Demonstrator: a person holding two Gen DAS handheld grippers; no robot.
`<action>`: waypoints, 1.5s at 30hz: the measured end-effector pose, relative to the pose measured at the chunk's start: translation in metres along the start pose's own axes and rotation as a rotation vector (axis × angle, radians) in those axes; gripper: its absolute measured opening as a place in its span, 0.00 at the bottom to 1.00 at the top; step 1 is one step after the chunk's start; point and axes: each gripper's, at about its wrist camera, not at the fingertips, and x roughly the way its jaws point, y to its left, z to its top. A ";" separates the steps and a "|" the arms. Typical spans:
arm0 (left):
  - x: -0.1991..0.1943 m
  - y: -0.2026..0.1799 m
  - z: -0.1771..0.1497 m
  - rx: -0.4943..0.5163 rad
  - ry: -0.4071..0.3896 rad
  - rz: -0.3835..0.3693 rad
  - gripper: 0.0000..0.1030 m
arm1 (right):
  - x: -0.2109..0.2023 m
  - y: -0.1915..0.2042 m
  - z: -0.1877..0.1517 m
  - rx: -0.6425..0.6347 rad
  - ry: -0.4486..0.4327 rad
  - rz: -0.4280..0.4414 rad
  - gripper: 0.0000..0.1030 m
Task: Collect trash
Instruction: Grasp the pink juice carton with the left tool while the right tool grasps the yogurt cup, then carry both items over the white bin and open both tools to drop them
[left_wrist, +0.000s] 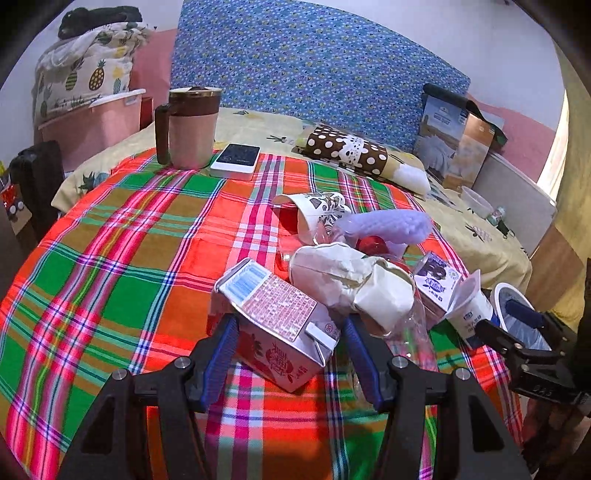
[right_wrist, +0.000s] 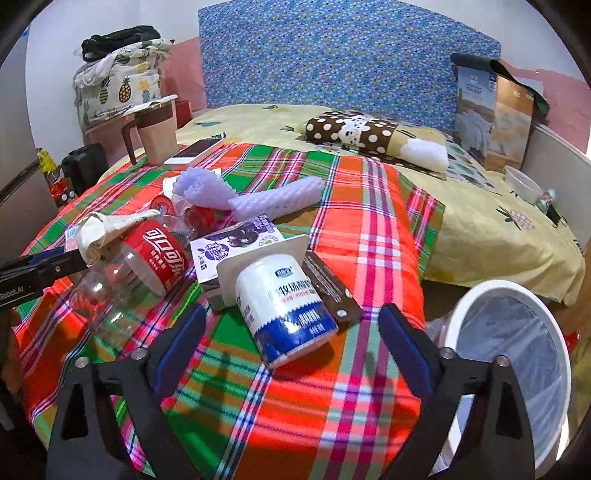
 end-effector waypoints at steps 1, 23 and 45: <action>0.001 0.000 0.001 -0.005 0.001 0.002 0.57 | 0.002 0.000 0.001 -0.002 0.004 0.004 0.84; -0.005 0.003 -0.005 0.043 0.007 0.054 0.39 | -0.006 0.004 0.001 0.041 -0.005 0.078 0.53; -0.076 -0.009 -0.010 0.103 -0.101 0.019 0.36 | -0.041 -0.005 -0.020 0.145 -0.076 0.090 0.51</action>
